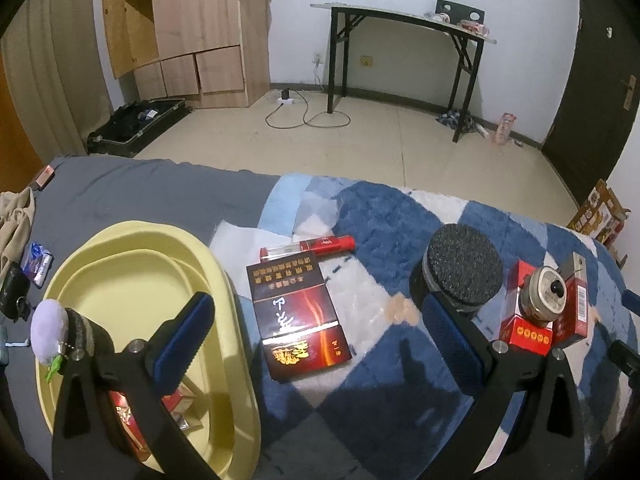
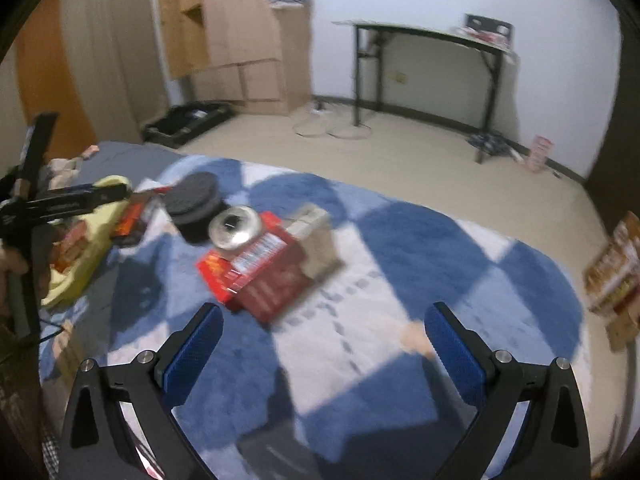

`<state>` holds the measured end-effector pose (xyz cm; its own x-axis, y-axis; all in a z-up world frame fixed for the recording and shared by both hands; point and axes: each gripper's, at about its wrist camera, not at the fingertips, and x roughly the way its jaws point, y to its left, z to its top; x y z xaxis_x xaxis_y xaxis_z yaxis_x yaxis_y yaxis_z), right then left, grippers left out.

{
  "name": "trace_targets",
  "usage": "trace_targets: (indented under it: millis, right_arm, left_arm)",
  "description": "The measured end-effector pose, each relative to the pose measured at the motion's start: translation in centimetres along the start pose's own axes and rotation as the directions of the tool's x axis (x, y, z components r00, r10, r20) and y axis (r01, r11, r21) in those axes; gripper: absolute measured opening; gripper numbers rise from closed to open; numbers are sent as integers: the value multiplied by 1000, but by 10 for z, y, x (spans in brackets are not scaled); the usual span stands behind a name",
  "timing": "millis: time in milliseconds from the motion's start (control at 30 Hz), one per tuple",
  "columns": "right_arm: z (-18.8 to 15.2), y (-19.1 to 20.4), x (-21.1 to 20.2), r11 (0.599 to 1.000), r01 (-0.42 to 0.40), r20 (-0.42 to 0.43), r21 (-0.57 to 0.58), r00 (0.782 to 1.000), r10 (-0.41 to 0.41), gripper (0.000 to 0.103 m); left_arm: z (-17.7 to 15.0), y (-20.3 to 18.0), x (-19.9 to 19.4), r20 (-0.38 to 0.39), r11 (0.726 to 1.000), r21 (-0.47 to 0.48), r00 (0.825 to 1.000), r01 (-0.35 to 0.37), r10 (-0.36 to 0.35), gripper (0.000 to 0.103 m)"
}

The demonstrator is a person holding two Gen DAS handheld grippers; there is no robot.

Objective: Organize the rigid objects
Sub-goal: 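Grasp the dark red pack with the left tool while the right tool grasps the barcoded red-silver pack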

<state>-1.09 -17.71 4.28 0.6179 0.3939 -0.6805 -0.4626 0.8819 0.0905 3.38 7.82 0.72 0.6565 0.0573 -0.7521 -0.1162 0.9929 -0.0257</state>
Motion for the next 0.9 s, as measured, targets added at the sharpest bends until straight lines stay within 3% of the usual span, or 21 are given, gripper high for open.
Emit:
trace_targets:
  millis: [100, 233, 333, 500, 600, 900]
  right_arm:
    - [0, 5, 8, 996, -92, 37, -12, 995, 93, 103]
    - [-4, 9, 28, 991, -124, 17, -41, 992, 125, 103]
    - [-5, 6, 47, 992, -112, -18, -51, 994, 111, 103]
    - [4, -5, 63, 997, -58, -45, 41, 997, 60, 103]
    - [9, -8, 67, 992, -39, -51, 123, 998, 46, 103]
    - [8, -8, 75, 985, -3, -40, 170, 999, 10, 100]
  left_arm:
    - [0, 5, 2, -18, 1000, -15, 1000, 15, -15, 103]
    - [-2, 6, 6, -41, 1000, -3, 999, 20, -20, 103]
    - [-4, 3, 10, -60, 999, 15, 997, 41, -40, 103]
    - [-9, -6, 26, -73, 999, 29, 997, 30, -28, 103]
    - [-12, -8, 37, -83, 1000, 27, 997, 8, -6, 103]
    - [-20, -13, 59, -112, 998, 53, 993, -36, 42, 103]
